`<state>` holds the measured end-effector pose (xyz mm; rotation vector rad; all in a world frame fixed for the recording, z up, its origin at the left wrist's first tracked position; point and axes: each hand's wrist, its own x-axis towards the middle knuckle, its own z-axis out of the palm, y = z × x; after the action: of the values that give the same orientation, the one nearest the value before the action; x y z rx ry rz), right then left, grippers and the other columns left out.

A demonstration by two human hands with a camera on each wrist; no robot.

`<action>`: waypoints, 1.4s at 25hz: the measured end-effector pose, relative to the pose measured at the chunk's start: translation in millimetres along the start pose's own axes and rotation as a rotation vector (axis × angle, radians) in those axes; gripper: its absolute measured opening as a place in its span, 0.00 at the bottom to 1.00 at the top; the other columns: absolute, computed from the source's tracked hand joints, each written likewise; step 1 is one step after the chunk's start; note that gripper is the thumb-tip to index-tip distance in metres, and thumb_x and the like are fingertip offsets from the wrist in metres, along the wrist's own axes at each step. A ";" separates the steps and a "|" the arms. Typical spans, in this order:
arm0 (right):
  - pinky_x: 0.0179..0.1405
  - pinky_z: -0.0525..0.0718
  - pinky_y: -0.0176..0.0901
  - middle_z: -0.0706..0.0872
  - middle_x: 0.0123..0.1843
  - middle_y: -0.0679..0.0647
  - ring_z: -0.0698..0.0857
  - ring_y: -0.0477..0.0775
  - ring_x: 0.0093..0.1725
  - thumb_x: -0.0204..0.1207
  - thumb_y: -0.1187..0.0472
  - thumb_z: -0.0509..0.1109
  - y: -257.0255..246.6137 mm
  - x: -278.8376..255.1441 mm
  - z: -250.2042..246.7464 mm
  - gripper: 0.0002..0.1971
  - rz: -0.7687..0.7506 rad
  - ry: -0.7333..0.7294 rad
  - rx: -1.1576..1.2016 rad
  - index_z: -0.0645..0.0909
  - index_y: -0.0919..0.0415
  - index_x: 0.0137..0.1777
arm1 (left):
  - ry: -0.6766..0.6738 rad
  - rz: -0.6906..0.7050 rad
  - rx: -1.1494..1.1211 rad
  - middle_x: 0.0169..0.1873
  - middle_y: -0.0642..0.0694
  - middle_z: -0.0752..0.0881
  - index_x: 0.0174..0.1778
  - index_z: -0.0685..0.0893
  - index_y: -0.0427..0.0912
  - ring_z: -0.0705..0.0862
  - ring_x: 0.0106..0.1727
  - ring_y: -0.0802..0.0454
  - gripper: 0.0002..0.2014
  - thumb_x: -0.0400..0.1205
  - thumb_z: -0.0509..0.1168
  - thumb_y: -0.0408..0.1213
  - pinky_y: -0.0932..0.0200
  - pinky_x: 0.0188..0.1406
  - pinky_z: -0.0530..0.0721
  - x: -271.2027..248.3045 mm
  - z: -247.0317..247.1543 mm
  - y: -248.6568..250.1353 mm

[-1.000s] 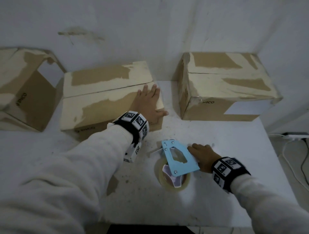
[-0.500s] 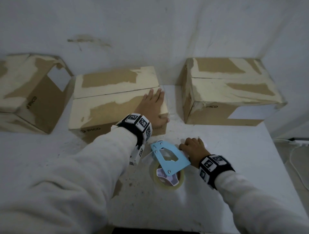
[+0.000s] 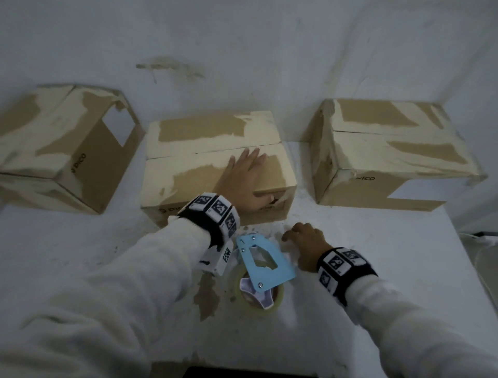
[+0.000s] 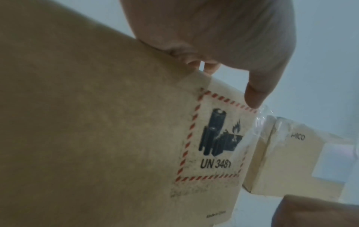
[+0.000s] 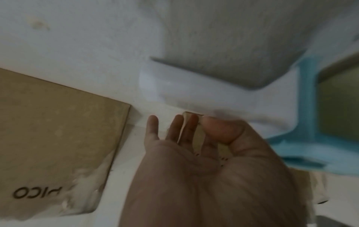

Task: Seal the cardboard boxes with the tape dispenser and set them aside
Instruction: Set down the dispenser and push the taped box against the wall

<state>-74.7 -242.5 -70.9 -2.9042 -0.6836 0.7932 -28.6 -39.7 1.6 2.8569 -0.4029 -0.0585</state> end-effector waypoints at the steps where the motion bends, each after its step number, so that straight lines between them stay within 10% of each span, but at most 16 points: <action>1: 0.60 0.69 0.53 0.72 0.65 0.59 0.70 0.63 0.67 0.66 0.69 0.68 1.7 2.2 -8.6 0.24 0.021 0.105 0.081 0.75 0.58 0.64 | 0.038 -0.023 -0.032 0.84 0.45 0.49 0.83 0.49 0.42 0.45 0.85 0.46 0.45 0.77 0.62 0.59 0.45 0.83 0.41 -6.8 -3.5 -7.6; 4: 0.41 0.66 0.45 0.78 0.45 0.65 0.78 0.64 0.48 0.62 0.74 0.59 -2.7 7.2 -37.6 0.10 0.114 0.745 0.468 0.77 0.69 0.42 | 0.209 -0.104 -0.163 0.83 0.46 0.55 0.82 0.57 0.42 0.50 0.85 0.48 0.39 0.79 0.61 0.57 0.45 0.83 0.45 -28.5 -14.3 -34.1; 7: 0.45 0.64 0.38 0.78 0.46 0.63 0.73 0.57 0.47 0.66 0.66 0.57 -22.1 16.0 -73.2 0.12 0.173 1.071 0.653 0.78 0.68 0.46 | 0.472 -0.202 -0.269 0.80 0.42 0.66 0.77 0.69 0.38 0.59 0.83 0.44 0.33 0.78 0.58 0.53 0.39 0.81 0.58 -53.5 -22.7 -69.9; 13: 0.61 0.72 0.48 0.80 0.66 0.66 0.79 0.64 0.64 0.81 0.55 0.51 -46.4 35.7 -84.0 0.23 0.069 0.870 0.613 0.72 0.69 0.69 | 0.305 -0.502 -0.359 0.84 0.39 0.48 0.82 0.54 0.34 0.45 0.85 0.45 0.36 0.84 0.53 0.53 0.49 0.83 0.47 -100.7 -9.8 -113.9; 17: 0.69 0.66 0.36 0.72 0.76 0.66 0.71 0.62 0.75 0.85 0.61 0.54 -51.7 35.7 -69.3 0.22 0.085 0.854 0.801 0.65 0.71 0.76 | 0.304 -0.509 -0.436 0.84 0.41 0.44 0.82 0.47 0.34 0.45 0.85 0.49 0.35 0.85 0.54 0.48 0.61 0.79 0.46 -106.4 -2.9 -116.7; 20: 0.80 0.60 0.47 0.64 0.82 0.59 0.63 0.55 0.81 0.85 0.61 0.54 -50.8 39.5 -60.9 0.24 0.103 0.852 0.950 0.60 0.65 0.80 | 0.324 -0.491 -0.516 0.84 0.42 0.45 0.82 0.46 0.35 0.48 0.85 0.50 0.37 0.85 0.56 0.47 0.64 0.77 0.46 -105.3 -3.7 -124.4; 27: 0.70 0.70 0.44 0.75 0.73 0.55 0.72 0.49 0.70 0.82 0.68 0.58 -49.6 38.2 -66.6 0.21 0.166 0.849 1.367 0.70 0.63 0.75 | 0.270 -0.455 -0.730 0.77 0.52 0.65 0.80 0.61 0.38 0.65 0.78 0.53 0.39 0.77 0.69 0.49 0.53 0.77 0.65 -93.3 -29.1 -163.8; 35: 0.52 0.76 0.41 0.83 0.49 0.58 0.80 0.56 0.52 0.76 0.74 0.64 -17.1 32.8 -91.3 0.10 0.158 0.706 0.965 0.81 0.62 0.53 | 0.032 -0.447 -0.701 0.55 0.42 0.77 0.74 0.72 0.35 0.80 0.62 0.37 0.24 0.81 0.65 0.29 0.50 0.56 0.78 -64.3 -75.7 -183.3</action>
<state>-11.1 -207.4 -4.5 -2.0859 0.0317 0.0038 -35.9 166.9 28.1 2.1899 0.2356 -0.1923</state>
